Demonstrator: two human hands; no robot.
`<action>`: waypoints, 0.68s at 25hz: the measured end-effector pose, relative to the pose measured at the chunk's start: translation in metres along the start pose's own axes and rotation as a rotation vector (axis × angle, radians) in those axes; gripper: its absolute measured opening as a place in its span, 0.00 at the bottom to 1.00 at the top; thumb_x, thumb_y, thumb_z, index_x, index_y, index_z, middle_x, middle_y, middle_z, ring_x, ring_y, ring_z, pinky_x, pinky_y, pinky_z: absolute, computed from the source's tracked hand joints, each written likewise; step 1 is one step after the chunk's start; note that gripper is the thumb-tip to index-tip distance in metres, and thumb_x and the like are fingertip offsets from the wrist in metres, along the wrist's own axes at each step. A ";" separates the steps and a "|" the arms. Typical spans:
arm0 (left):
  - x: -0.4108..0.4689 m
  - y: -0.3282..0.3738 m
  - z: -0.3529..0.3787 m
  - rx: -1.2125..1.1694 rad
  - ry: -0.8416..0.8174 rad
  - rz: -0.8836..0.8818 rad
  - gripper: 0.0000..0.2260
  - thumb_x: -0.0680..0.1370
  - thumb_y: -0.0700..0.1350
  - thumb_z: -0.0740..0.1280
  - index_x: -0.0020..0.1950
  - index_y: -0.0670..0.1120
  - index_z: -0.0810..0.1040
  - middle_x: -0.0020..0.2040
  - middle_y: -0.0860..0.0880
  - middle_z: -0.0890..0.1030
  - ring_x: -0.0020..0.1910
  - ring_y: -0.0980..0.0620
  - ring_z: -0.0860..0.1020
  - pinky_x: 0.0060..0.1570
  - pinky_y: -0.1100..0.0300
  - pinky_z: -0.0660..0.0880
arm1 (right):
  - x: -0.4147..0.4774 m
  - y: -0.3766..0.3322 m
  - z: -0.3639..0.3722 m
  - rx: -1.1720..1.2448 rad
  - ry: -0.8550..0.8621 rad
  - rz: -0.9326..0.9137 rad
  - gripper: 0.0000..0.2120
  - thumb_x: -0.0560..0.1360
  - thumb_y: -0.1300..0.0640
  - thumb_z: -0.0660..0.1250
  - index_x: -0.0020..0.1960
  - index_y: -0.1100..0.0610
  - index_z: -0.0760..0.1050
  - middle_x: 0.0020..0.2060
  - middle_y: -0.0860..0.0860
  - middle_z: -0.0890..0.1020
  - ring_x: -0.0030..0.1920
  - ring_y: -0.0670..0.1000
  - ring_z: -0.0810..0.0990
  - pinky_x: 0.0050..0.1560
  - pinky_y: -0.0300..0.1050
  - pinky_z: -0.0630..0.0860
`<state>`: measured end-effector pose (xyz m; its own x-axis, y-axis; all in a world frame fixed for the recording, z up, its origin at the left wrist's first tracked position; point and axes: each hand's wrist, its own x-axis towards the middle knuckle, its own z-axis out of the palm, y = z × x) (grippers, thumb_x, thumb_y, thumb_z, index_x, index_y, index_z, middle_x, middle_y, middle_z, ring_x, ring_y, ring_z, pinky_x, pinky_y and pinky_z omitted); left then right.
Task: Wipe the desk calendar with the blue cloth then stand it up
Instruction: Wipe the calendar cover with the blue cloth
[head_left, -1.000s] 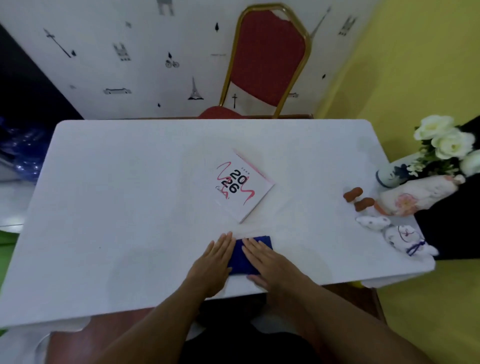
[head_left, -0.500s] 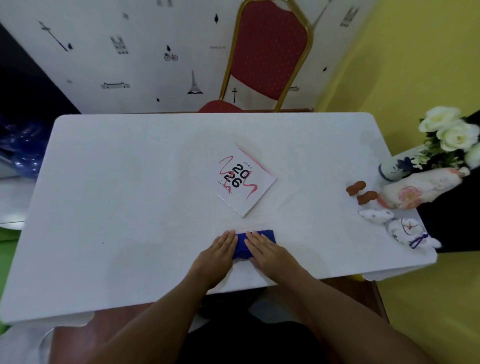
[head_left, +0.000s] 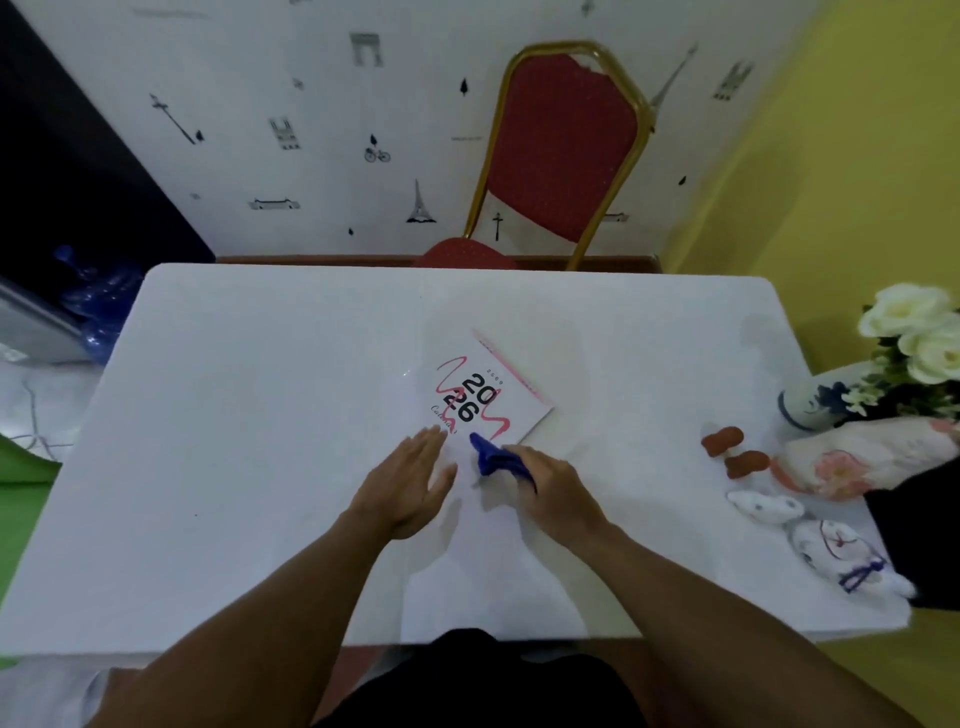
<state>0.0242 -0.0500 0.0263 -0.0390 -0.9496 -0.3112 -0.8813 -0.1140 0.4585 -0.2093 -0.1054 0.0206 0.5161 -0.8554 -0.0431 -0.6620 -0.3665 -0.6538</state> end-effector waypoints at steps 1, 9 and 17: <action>0.007 -0.001 -0.003 0.018 0.008 -0.015 0.31 0.80 0.62 0.44 0.79 0.47 0.49 0.80 0.49 0.52 0.78 0.53 0.50 0.73 0.59 0.47 | 0.011 0.004 -0.008 0.048 0.033 0.041 0.18 0.80 0.68 0.67 0.69 0.64 0.77 0.60 0.60 0.85 0.57 0.62 0.85 0.59 0.50 0.80; 0.061 -0.029 -0.024 0.155 -0.050 -0.145 0.31 0.80 0.44 0.53 0.78 0.41 0.40 0.80 0.42 0.42 0.79 0.46 0.42 0.77 0.49 0.46 | 0.118 -0.003 -0.017 0.127 0.113 0.233 0.23 0.82 0.69 0.60 0.75 0.57 0.69 0.61 0.60 0.83 0.58 0.61 0.82 0.56 0.54 0.80; 0.076 -0.073 -0.018 0.129 -0.091 -0.041 0.32 0.79 0.40 0.53 0.78 0.44 0.37 0.79 0.45 0.38 0.76 0.50 0.36 0.75 0.54 0.42 | 0.196 -0.012 0.040 -0.026 -0.054 0.231 0.26 0.85 0.66 0.58 0.82 0.57 0.60 0.80 0.56 0.65 0.80 0.58 0.63 0.78 0.52 0.63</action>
<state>0.0939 -0.1193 -0.0158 -0.0393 -0.9138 -0.4042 -0.9359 -0.1081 0.3354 -0.0785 -0.2545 -0.0101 0.3774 -0.8969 -0.2304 -0.7792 -0.1732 -0.6023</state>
